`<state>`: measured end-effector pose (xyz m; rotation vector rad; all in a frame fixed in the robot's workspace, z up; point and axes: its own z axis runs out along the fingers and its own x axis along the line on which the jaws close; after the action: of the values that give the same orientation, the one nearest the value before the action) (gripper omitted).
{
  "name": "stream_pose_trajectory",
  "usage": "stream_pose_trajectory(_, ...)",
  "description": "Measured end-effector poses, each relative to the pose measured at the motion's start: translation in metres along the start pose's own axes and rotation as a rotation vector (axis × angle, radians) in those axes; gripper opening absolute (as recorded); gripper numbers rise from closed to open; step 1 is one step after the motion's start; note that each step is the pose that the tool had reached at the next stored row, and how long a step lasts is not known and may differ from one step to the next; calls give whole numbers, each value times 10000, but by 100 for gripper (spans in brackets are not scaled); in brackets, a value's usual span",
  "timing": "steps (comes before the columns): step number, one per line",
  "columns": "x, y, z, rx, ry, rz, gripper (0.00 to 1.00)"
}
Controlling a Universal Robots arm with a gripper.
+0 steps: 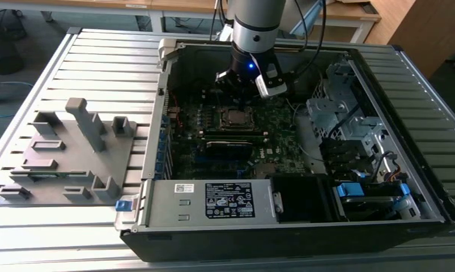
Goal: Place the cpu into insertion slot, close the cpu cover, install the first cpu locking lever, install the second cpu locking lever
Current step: 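Install the first cpu locking lever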
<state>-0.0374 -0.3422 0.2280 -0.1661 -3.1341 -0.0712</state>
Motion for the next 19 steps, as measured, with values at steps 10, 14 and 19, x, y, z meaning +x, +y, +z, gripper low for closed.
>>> stream_pose_trajectory(10, 0, 0, 0, 1, 16, 0, 10)
stream_pose_trajectory(14, 0, 0, 1, 31, 181, 9, 10)
stream_pose_trajectory(19, -1, 0, 0, 31, 203, 10, 10)
